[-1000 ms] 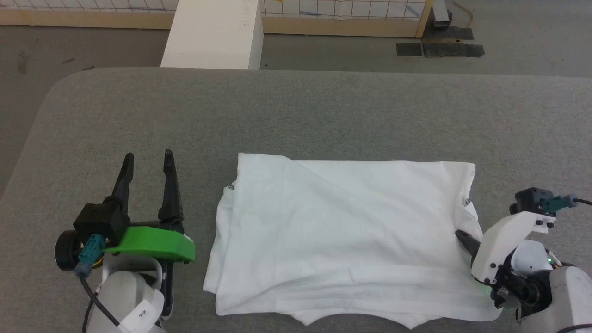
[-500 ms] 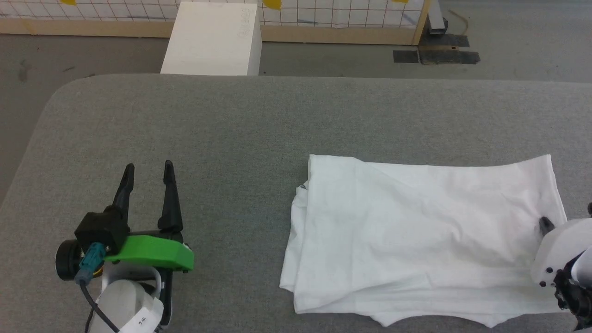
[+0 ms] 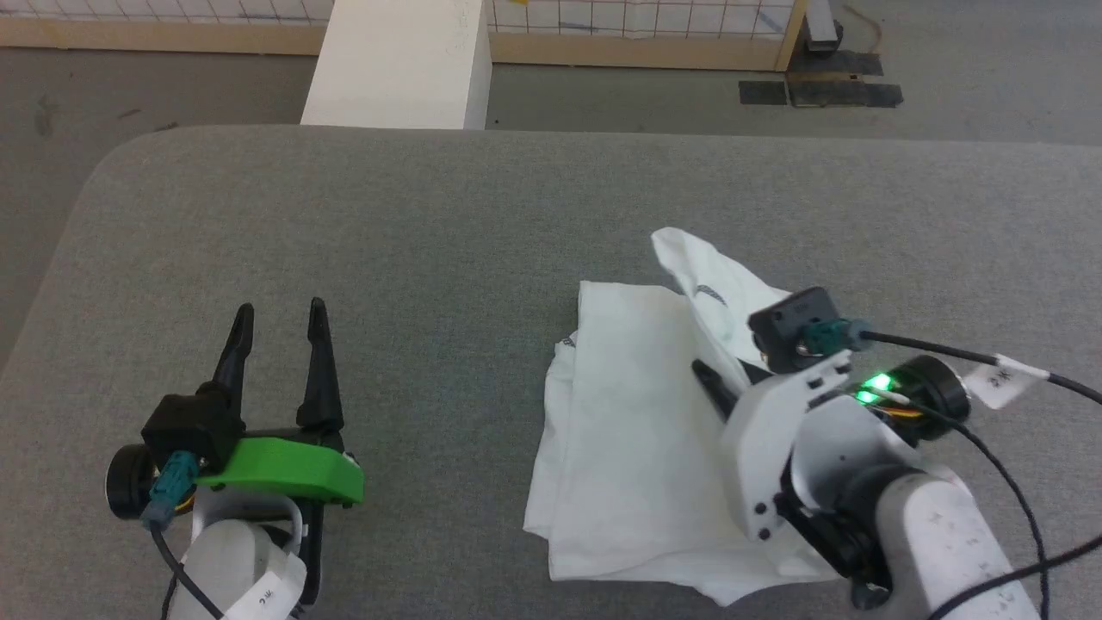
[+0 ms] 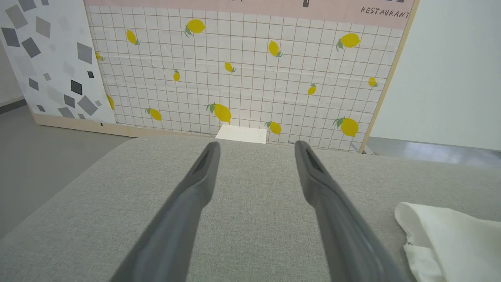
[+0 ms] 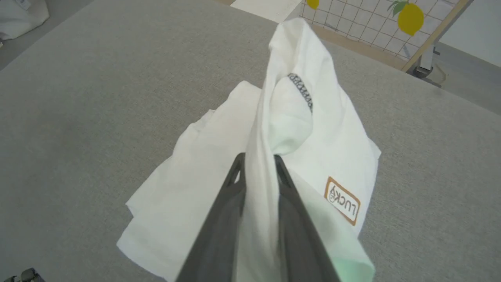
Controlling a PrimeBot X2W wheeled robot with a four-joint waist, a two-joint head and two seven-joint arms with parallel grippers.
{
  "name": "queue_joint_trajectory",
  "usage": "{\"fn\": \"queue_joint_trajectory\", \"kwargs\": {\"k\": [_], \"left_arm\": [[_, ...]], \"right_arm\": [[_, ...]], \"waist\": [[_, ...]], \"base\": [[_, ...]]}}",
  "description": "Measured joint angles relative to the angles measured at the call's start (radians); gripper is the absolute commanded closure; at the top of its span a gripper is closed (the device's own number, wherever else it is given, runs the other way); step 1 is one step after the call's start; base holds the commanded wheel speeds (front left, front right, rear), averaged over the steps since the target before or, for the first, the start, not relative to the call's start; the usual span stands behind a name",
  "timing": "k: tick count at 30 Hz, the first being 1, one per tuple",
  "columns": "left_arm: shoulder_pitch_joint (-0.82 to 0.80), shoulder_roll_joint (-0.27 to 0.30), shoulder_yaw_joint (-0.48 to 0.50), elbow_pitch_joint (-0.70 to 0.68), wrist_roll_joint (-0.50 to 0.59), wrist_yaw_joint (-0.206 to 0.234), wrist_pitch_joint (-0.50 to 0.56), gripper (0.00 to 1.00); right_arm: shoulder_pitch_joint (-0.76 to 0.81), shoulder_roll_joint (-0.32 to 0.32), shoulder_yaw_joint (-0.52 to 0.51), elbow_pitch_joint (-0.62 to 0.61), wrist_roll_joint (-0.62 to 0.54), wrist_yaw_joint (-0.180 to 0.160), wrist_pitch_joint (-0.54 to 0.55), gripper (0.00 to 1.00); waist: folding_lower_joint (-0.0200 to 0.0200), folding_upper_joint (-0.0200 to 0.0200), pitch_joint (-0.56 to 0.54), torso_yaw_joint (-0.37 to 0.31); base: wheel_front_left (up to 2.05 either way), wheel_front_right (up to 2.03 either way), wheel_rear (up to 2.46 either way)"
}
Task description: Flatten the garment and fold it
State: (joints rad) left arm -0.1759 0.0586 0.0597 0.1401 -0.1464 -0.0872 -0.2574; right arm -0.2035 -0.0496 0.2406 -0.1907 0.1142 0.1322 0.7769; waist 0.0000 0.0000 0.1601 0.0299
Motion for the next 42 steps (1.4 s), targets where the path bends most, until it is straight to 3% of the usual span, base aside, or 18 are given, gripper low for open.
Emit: {"fn": "queue_joint_trajectory", "kwargs": {"k": [6, 7, 12, 13, 14, 15, 19, 23, 29, 36, 42], "left_arm": [[-0.018, -0.002, -0.003, -0.006, 0.0, 0.0, 0.0, 0.0], [-0.032, -0.003, -0.007, -0.011, 0.0, 0.0, 0.0, 0.0], [-0.045, -0.003, -0.005, -0.02, -0.002, 0.0, 0.0, 0.0], [-0.046, -0.003, -0.006, -0.02, -0.003, 0.0, 0.0, 0.0], [-0.046, -0.003, -0.006, -0.02, -0.003, 0.001, 0.0, 0.0], [-0.046, -0.003, -0.007, -0.02, -0.003, 0.002, 0.0, 0.0], [-0.046, -0.003, -0.007, -0.019, -0.004, 0.006, 0.0, 0.0], [-0.045, -0.004, -0.007, -0.02, -0.004, 0.006, 0.0, 0.0], [-0.036, -0.004, 0.003, -0.03, -0.004, 0.009, -0.001, 0.0], [-0.023, -0.005, 0.016, -0.037, -0.003, 0.009, -0.001, 0.0], [-0.014, -0.005, 0.016, -0.044, -0.002, 0.009, -0.001, 0.0]], "right_arm": [[-0.123, 0.0, 0.113, 0.211, 0.011, 0.0, -0.071, 1.0], [-0.179, -0.002, 0.159, 0.32, 0.04, 0.0, -0.112, 1.0], [-0.27, -0.002, 0.276, 0.482, 0.128, 0.0, -0.179, 1.0], [-0.278, -0.003, 0.29, 0.496, 0.134, 0.0, -0.188, 0.93], [-0.286, -0.002, 0.304, 0.51, 0.139, 0.0, -0.204, 0.59], [-0.293, -0.002, 0.314, 0.523, 0.151, 0.0, -0.211, 0.0], [-0.295, -0.001, 0.333, 0.511, 0.222, 0.0, -0.279, 0.0], [-0.293, -0.001, 0.287, 0.398, 0.326, 0.0, -0.449, 0.0], [-0.188, 0.002, 0.061, 0.237, 0.411, 0.0, -0.701, 0.0], [-0.002, -0.001, -0.163, 0.234, 0.467, 0.0, -0.699, 0.0], [0.082, -0.002, -0.204, 0.311, 0.592, 0.0, -0.617, 0.0]], "waist": [[0.0, 0.0, 0.038, 0.024], [0.0, 0.0, 0.059, 0.041], [0.0001, 0.0, 0.097, 0.068], [0.0001, 0.0, 0.1, 0.069], [0.0001, 0.0, 0.102, 0.071], [0.0001, 0.0, 0.103, 0.072], [0.0001, 0.0, 0.095, 0.068], [0.0001, 0.0, 0.078, 0.06], [0.0, 0.0, 0.052, 0.03], [0.0001, 0.0, 0.028, -0.01], [0.0, 0.0, 0.017, -0.031]], "base": [[0.0, 0.0, 0.0], [0.0, 0.0, 0.0], [0.0, 0.0, 0.0], [0.0, 0.0, 0.0], [0.0, 0.0, 0.0], [0.0, 0.0, 0.0], [0.0, 0.0, 0.0], [0.0, 0.0, 0.0], [0.0, 0.0, 0.0], [0.0, 0.0, 0.0], [0.0, 0.0, 0.0]]}}
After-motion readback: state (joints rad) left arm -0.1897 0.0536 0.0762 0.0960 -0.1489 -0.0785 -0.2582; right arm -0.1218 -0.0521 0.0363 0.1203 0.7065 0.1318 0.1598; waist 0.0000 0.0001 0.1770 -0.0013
